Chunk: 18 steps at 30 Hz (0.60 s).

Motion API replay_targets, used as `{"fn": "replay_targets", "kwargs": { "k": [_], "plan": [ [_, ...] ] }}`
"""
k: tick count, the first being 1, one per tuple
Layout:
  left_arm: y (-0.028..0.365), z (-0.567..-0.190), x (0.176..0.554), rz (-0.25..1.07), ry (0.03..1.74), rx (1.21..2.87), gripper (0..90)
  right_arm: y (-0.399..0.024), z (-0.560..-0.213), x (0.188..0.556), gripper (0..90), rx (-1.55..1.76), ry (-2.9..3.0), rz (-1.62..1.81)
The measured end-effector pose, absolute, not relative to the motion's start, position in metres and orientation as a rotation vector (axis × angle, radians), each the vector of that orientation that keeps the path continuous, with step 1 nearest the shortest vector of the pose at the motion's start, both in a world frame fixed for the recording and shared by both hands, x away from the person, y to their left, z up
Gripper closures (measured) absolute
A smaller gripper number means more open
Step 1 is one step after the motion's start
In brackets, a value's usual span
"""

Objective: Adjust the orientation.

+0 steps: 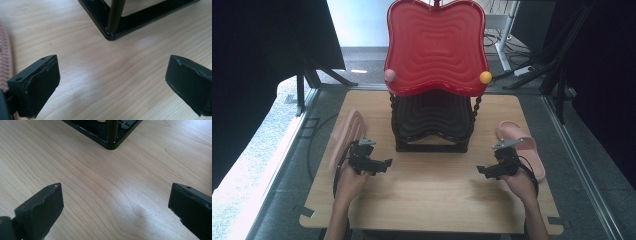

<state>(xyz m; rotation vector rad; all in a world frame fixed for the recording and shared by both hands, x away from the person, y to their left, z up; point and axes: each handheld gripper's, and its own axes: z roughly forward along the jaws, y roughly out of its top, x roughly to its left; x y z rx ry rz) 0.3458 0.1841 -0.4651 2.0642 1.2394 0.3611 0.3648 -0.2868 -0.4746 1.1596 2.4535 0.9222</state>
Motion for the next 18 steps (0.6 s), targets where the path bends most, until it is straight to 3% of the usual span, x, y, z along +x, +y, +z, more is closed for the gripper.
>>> {"fn": "replay_targets", "kwargs": {
  "k": [18],
  "plan": [
    [0.218, -0.418, 0.363, 0.445, 1.247, 2.079, 3.2, -0.294, -0.472, 0.365, 1.6, 1.188, 2.436, 0.909]
  ]
}}
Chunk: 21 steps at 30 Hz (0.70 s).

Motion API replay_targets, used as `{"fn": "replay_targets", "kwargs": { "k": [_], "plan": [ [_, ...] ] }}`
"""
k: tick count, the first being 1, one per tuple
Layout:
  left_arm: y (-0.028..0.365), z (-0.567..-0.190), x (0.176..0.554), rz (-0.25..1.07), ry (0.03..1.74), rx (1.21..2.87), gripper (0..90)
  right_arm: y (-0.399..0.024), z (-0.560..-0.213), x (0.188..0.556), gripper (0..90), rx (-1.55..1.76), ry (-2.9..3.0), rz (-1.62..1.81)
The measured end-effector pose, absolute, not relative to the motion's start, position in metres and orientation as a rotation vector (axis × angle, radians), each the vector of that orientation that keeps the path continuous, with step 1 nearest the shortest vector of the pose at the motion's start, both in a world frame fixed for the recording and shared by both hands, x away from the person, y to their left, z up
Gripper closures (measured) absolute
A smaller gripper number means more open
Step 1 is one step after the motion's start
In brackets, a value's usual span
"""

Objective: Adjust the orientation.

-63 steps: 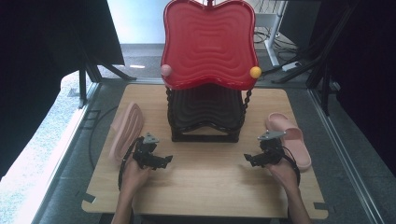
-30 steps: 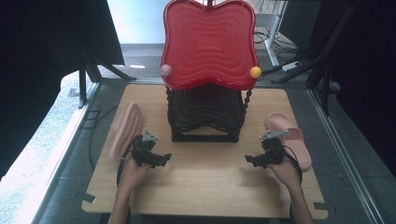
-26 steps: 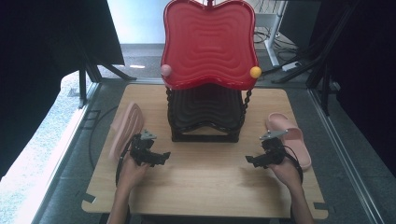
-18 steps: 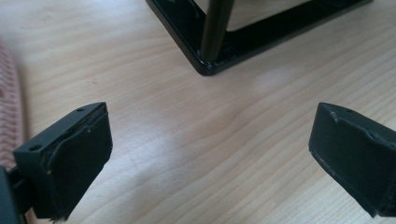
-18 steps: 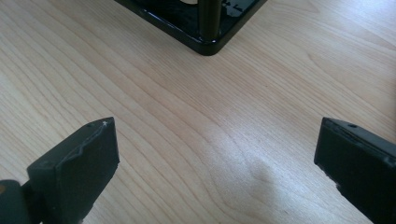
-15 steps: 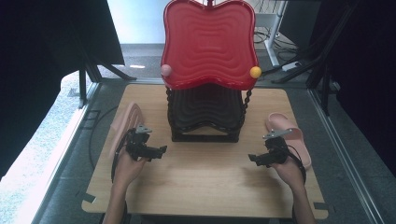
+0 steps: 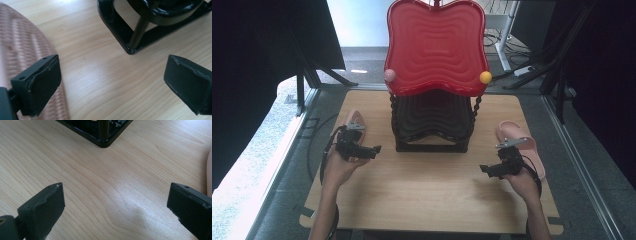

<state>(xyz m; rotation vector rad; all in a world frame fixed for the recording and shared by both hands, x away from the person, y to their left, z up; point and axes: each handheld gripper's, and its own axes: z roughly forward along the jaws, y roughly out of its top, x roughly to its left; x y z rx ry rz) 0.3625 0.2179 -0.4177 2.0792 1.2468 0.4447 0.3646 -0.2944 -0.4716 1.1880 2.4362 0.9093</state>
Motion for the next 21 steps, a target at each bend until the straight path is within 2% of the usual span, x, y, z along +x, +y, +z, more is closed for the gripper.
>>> {"fn": "replay_targets", "kwargs": {
  "k": [10, 21],
  "plan": [
    [0.259, -0.397, 0.363, 0.516, 1.341, 2.027, 9.7, -0.295, -0.472, 0.365, 2.0, 1.195, 2.435, 0.909],
    [0.305, -0.417, 0.363, 0.486, 1.486, 1.935, 9.9, -0.293, -0.473, 0.365, 3.3, 1.193, 2.439, 0.888]
  ]
}}
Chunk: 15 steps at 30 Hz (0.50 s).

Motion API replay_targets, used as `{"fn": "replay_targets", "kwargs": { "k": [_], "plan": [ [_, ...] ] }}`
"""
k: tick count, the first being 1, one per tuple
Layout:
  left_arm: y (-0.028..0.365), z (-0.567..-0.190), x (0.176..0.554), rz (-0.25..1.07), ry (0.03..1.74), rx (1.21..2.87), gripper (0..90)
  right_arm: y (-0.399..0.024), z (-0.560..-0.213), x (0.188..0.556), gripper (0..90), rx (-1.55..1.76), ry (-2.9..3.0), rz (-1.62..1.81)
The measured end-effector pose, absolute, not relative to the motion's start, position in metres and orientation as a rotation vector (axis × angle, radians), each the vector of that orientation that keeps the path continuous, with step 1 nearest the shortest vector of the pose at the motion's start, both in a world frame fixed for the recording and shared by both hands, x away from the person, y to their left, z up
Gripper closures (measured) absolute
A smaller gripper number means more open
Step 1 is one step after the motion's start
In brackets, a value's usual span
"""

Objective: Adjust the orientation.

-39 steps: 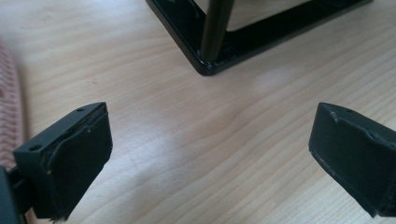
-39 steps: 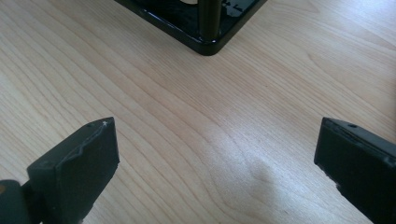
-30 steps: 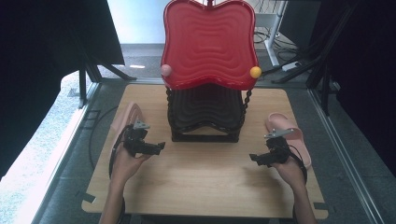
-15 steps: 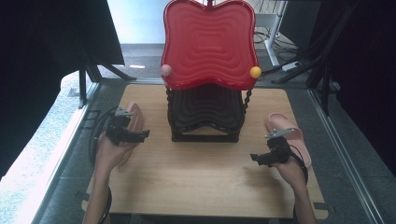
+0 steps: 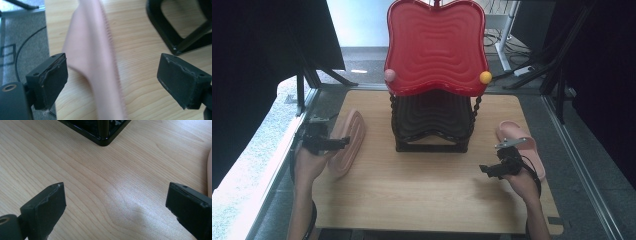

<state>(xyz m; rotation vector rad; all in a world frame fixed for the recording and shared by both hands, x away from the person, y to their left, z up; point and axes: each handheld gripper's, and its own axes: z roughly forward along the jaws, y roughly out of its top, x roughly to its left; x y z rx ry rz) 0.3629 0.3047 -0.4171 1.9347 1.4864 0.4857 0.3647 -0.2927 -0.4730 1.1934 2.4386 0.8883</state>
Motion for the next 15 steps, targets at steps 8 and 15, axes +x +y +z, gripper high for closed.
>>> {"fn": "replay_targets", "kwargs": {
  "k": [8, 15],
  "plan": [
    [0.318, -0.436, 0.365, 0.422, 1.517, 1.909, 13.3, -0.290, -0.476, 0.365, 4.6, 1.185, 2.457, 0.867],
    [0.313, -0.447, 0.375, 0.375, 1.528, 1.931, 20.9, -0.287, -0.477, 0.365, 5.3, 1.175, 2.473, 0.858]
  ]
}}
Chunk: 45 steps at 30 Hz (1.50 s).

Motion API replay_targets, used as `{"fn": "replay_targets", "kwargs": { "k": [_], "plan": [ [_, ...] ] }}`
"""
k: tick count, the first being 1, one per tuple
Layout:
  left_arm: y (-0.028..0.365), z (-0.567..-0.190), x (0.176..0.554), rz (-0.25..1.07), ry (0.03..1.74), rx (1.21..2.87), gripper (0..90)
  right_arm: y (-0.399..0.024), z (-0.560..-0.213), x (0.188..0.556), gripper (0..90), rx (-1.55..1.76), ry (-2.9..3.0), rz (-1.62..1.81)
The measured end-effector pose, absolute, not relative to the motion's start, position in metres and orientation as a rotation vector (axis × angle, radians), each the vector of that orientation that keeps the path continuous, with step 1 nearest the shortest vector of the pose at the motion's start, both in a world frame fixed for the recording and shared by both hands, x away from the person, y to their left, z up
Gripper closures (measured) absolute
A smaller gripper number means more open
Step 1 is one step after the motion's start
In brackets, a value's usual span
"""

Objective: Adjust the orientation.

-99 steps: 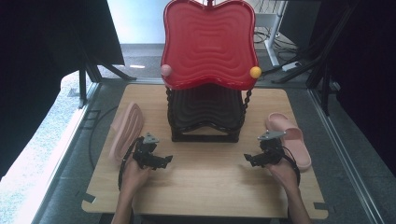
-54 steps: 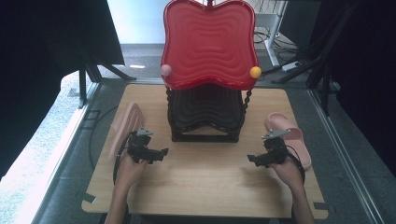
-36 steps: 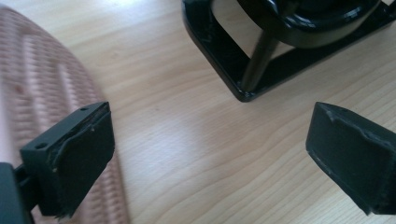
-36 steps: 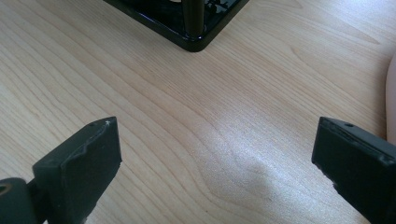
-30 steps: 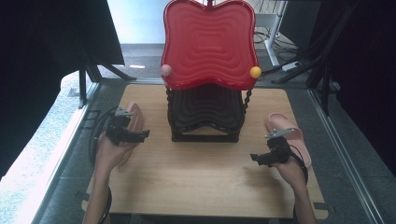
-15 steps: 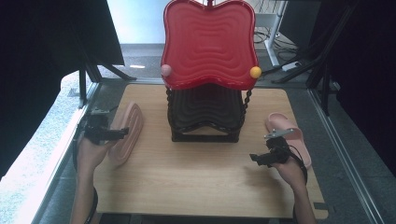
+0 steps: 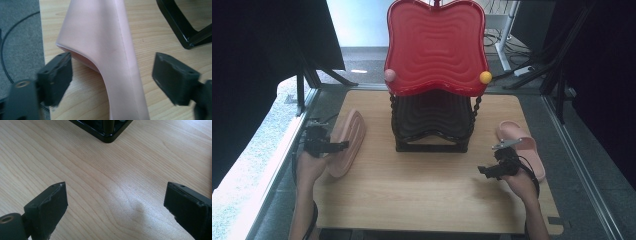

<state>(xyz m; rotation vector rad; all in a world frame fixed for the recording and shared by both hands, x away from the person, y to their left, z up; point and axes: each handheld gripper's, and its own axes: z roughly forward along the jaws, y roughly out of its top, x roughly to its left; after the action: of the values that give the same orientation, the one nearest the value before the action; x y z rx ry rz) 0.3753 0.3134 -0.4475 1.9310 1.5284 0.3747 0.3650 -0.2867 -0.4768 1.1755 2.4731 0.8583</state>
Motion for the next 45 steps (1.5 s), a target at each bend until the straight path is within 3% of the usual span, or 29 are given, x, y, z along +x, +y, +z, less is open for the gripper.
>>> {"fn": "replay_targets", "kwargs": {
  "k": [2, 3, 5, 6, 7, 8, 9, 17, 20, 24, 28, 36, 45],
  "plan": [
    [0.313, -0.451, 0.379, 0.357, 1.552, 1.925, 22.6, -0.287, -0.477, 0.365, 5.4, 1.174, 2.476, 0.856],
    [0.314, -0.453, 0.380, 0.347, 1.559, 1.929, 31.9, -0.287, -0.477, 0.365, 5.5, 1.175, 2.477, 0.855],
    [0.315, -0.456, 0.381, 0.330, 1.564, 1.926, 36.3, -0.287, -0.477, 0.365, 5.7, 1.177, 2.476, 0.854],
    [0.316, -0.457, 0.381, 0.314, 1.557, 1.914, 45.9, -0.288, -0.478, 0.365, 5.7, 1.177, 2.477, 0.852],
    [0.317, -0.457, 0.381, 0.300, 1.547, 1.900, 45.9, -0.288, -0.478, 0.365, 5.7, 1.177, 2.477, 0.852],
    [0.318, -0.456, 0.380, 0.307, 1.549, 1.899, 55.5, -0.288, -0.478, 0.366, 5.9, 1.181, 2.477, 0.850],
    [0.319, -0.455, 0.379, 0.312, 1.543, 1.906, 56.9, -0.288, -0.478, 0.366, 6.0, 1.181, 2.477, 0.849],
    [0.326, -0.441, 0.370, 0.535, 1.623, 1.974, 57.3, -0.286, -0.479, 0.366, 6.2, 1.178, 2.482, 0.844],
    [0.325, -0.445, 0.367, 0.518, 1.611, 1.990, 56.9, -0.285, -0.479, 0.366, 6.2, 1.177, 2.486, 0.842],
    [0.326, -0.450, 0.365, 0.374, 1.555, 1.960, 55.0, -0.284, -0.480, 0.366, 6.3, 1.173, 2.490, 0.837],
    [0.320, -0.454, 0.365, 0.311, 1.529, 1.937, 50.5, -0.284, -0.480, 0.366, 6.4, 1.173, 2.493, 0.830],
    [0.297, -0.459, 0.362, 0.333, 1.477, 2.021, 43.7, -0.285, -0.481, 0.366, 6.7, 1.168, 2.501, 0.830],
    [0.285, -0.464, 0.361, 0.282, 1.448, 2.062, 41.9, -0.286, -0.480, 0.366, 6.9, 1.164, 2.499, 0.845]
  ]
}}
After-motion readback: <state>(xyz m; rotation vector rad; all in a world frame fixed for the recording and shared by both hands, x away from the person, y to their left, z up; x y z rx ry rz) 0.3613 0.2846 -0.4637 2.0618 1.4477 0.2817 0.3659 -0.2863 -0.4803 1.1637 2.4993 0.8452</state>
